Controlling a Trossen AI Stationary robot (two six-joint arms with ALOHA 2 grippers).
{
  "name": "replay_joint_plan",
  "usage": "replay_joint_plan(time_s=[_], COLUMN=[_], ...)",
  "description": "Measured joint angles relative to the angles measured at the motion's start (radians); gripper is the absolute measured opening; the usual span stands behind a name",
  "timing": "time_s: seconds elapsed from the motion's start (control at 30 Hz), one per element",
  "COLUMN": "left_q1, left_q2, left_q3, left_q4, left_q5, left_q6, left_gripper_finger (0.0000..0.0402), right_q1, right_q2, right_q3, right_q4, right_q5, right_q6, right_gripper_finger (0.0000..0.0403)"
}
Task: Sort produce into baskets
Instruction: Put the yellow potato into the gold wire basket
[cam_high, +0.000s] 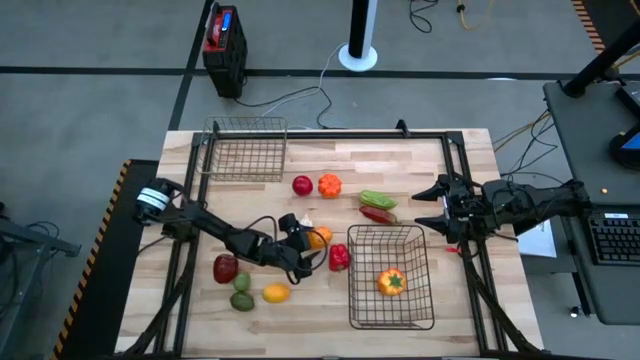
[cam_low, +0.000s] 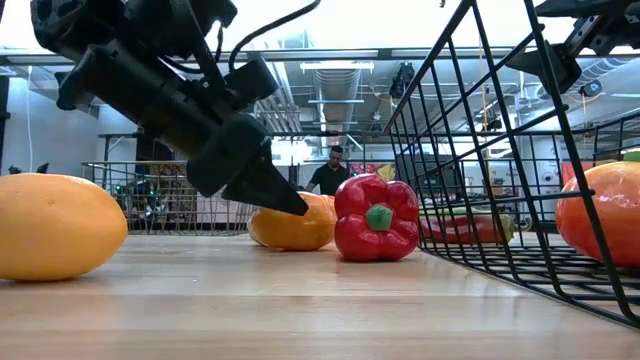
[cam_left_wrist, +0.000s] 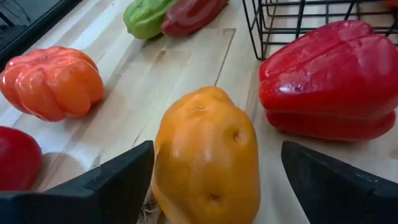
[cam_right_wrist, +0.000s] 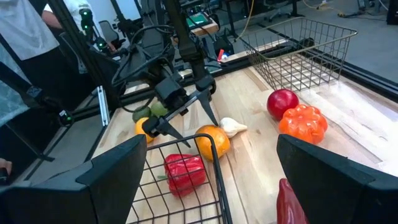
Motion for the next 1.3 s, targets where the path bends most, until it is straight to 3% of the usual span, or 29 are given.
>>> replay_joint_plan(time_s=[0.37,0.8,1.3], left_q1=[0.000,0.000,-0.007], left_q2=[0.032,0.032,-0.089], left_q3=[0.000,0.000,-0.001], left_q4=[0.007,0.011,0.009], left_q5=[0.001,0.034,0.035], left_q6=[-0.029,-0.050,-0.007], left_gripper_finger=[0.0326,0.0239,0.0233], right_q1=[0.000,0.000,0.000], right_q2=[0.000,0.000,0.000], right_q3=[0.000,0.000,0.000], right_q4=[-0.001,-0.001,-0.001], right_q5=[0.000,0.000,0.000], right_q6=[-0.017,-0.042,-0.042], right_gripper_finger=[0.0352,0.0352,0.0352])
